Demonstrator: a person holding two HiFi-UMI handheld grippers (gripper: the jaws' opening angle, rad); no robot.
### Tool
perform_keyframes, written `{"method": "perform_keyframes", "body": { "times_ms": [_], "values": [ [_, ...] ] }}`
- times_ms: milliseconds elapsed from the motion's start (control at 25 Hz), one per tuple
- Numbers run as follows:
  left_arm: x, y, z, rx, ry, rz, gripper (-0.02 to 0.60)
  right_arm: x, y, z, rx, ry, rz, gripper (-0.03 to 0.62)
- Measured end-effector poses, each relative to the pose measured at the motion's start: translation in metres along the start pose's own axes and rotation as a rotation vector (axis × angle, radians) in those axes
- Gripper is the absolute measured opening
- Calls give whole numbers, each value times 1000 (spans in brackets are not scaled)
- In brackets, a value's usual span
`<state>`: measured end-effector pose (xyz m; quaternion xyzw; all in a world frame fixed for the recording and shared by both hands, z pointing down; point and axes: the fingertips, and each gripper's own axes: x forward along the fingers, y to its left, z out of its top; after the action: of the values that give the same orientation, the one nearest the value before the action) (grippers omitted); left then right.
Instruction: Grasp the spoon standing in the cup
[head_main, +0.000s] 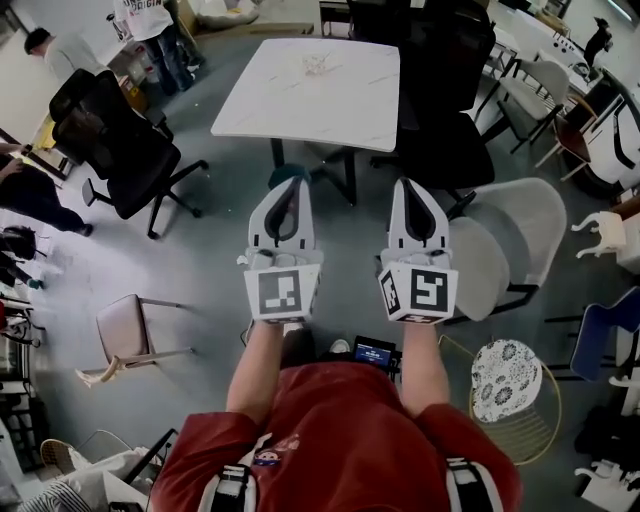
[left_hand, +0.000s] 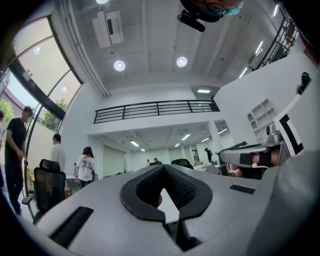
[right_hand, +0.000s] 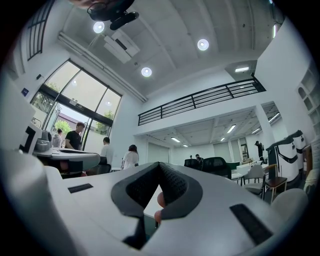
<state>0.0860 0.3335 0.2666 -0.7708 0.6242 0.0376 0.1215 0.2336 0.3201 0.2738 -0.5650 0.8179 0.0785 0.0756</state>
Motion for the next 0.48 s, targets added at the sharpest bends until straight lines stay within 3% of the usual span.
{"method": "perform_keyframes", "body": {
  "times_ms": [280, 480],
  "values": [
    [15, -1, -13, 50, 39, -21, 2, 13, -8, -6, 6, 3, 1, 3],
    [30, 5, -17, 18, 30, -12, 2, 30, -10, -9, -1, 1, 3, 3]
  ]
}}
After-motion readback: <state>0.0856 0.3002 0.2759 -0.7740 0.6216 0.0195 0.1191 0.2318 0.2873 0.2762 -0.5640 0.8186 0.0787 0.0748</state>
